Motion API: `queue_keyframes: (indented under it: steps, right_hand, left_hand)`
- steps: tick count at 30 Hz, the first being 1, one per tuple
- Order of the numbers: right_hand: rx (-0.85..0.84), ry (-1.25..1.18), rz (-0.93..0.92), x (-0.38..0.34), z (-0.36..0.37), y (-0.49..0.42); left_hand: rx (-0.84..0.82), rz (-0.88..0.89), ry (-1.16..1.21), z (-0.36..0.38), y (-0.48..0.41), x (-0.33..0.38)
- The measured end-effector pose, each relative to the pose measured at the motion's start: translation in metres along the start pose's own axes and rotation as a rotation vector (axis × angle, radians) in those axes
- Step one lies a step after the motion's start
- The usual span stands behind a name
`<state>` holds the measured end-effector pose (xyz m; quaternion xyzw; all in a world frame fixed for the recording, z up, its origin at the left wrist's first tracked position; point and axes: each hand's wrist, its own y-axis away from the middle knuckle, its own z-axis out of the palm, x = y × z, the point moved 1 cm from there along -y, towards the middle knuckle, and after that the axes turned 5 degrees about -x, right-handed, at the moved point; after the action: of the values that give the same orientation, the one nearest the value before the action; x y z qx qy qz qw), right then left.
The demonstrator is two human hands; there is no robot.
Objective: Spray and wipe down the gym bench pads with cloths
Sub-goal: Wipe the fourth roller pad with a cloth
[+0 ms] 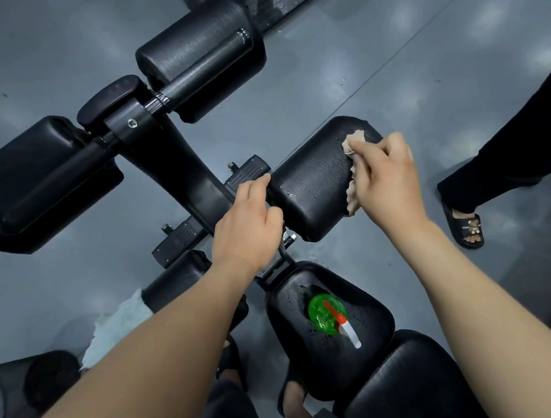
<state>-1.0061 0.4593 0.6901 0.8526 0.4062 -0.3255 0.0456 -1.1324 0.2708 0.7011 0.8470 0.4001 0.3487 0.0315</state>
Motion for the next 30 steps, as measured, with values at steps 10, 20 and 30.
queue_keyframes:
  steps: [10,20,30]
  right_hand:
    - [-0.380,0.022,-0.114,0.007,-0.011,0.039]
    - [0.051,0.140,0.177,-0.003,-0.029,0.009]
    - [-0.110,-0.027,-0.159,-0.037,0.015,0.045]
  left_hand:
    - [-0.010,-0.004,-0.016,-0.001,0.000,0.002]
    - [-0.009,-0.004,-0.016,-0.002,0.000,0.002]
    - [-0.001,-0.007,-0.010,-0.001,-0.001,0.002]
